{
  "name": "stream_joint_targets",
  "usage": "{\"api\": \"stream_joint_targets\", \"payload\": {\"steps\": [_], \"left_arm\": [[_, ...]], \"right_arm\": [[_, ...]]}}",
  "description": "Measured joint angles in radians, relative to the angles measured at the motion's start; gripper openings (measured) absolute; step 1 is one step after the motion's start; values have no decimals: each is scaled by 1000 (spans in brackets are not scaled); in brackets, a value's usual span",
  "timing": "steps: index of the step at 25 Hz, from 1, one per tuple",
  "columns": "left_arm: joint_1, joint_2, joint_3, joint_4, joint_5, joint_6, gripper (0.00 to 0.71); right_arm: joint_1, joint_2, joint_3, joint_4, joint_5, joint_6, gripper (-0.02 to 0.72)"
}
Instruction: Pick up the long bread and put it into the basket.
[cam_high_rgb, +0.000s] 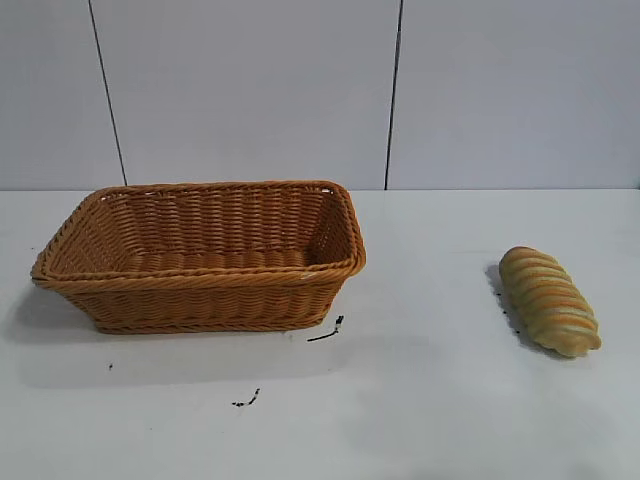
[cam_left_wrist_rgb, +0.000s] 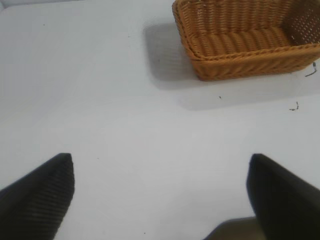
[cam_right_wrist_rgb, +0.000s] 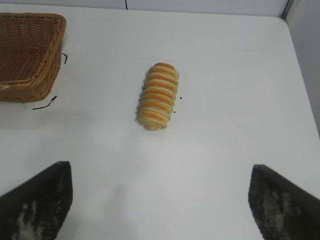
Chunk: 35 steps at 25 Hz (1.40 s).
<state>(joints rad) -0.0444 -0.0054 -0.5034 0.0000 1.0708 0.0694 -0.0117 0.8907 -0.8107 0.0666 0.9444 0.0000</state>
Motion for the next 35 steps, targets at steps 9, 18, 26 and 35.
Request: {"api": "stream_joint_targets", "payload": {"steps": [9,18,26,35], "left_arm": [[0,0,0,0,0,0,696],[0,0,0,0,0,0,696],[0,0,0,0,0,0,696],[0,0,0,0,0,0,696]], "right_arm": [[0,540,-255,-3,-10,0,660],[73,881,-510,0,-29,5,660],[78,1036,-542,-57,-94,69,660],[78,1186,-545,-58,-224,79,660]]}}
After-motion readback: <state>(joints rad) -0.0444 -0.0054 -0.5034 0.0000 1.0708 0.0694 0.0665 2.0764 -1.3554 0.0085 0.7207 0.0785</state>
